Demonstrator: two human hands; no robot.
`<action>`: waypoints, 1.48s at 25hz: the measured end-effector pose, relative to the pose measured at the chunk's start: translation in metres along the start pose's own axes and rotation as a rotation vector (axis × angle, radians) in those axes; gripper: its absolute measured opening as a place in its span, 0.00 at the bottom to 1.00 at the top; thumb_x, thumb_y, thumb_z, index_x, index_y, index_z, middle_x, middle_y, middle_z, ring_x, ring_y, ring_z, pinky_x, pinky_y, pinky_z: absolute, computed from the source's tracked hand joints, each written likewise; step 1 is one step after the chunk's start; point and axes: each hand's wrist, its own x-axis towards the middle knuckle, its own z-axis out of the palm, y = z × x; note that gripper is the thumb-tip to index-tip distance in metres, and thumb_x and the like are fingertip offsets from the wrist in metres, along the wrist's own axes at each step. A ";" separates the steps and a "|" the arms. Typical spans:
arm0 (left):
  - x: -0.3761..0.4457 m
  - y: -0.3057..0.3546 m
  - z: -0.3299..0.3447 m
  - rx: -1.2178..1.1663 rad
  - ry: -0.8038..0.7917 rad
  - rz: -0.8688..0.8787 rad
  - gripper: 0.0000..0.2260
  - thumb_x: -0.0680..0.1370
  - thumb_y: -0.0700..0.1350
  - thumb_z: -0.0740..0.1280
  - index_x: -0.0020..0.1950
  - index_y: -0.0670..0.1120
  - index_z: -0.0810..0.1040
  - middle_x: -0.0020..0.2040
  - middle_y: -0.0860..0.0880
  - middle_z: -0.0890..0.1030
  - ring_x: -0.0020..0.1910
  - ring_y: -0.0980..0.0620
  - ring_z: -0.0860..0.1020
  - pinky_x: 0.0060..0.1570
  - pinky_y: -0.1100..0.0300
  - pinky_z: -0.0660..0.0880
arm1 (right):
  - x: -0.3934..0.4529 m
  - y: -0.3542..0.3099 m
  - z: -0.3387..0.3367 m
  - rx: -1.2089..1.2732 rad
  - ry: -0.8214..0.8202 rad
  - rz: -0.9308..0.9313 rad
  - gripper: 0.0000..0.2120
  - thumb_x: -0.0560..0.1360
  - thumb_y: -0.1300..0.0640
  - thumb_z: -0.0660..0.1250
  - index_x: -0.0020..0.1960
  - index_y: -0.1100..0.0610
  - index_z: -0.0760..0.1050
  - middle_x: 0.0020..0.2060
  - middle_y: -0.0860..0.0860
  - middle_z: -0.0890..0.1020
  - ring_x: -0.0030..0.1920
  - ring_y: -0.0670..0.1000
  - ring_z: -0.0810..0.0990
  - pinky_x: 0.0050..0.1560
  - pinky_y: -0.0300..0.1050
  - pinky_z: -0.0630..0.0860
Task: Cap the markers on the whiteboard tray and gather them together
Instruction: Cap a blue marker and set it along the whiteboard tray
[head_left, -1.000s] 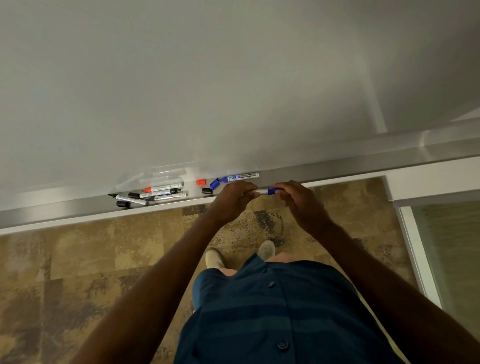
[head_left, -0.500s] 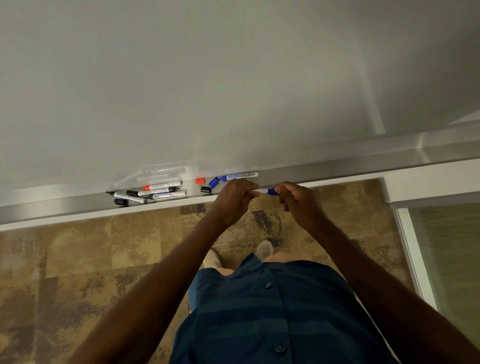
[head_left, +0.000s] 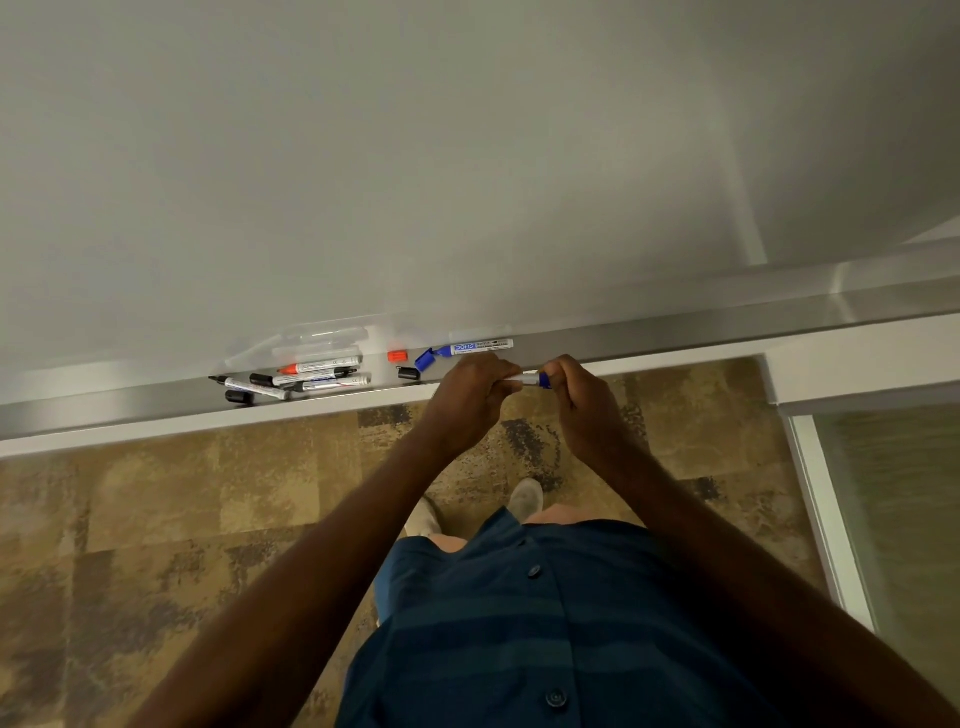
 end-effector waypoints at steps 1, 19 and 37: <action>0.000 0.001 0.000 0.004 0.013 0.001 0.09 0.82 0.44 0.64 0.55 0.43 0.83 0.46 0.46 0.83 0.44 0.52 0.77 0.45 0.60 0.71 | 0.002 -0.001 -0.001 0.016 0.002 0.012 0.12 0.85 0.56 0.55 0.54 0.59 0.76 0.39 0.47 0.78 0.36 0.38 0.75 0.38 0.29 0.68; 0.027 -0.037 0.017 0.277 0.166 -0.155 0.13 0.78 0.39 0.68 0.62 0.42 0.81 0.58 0.42 0.83 0.56 0.43 0.79 0.56 0.50 0.78 | 0.052 0.065 -0.045 -0.285 -0.009 -0.051 0.12 0.82 0.57 0.63 0.62 0.57 0.80 0.58 0.58 0.79 0.59 0.57 0.73 0.56 0.42 0.66; 0.034 -0.048 0.040 0.496 0.007 -0.193 0.14 0.77 0.34 0.66 0.62 0.44 0.79 0.63 0.44 0.79 0.63 0.45 0.75 0.63 0.50 0.73 | 0.061 0.116 -0.066 -0.398 0.208 0.254 0.11 0.79 0.59 0.63 0.56 0.55 0.83 0.56 0.56 0.80 0.59 0.59 0.74 0.57 0.55 0.76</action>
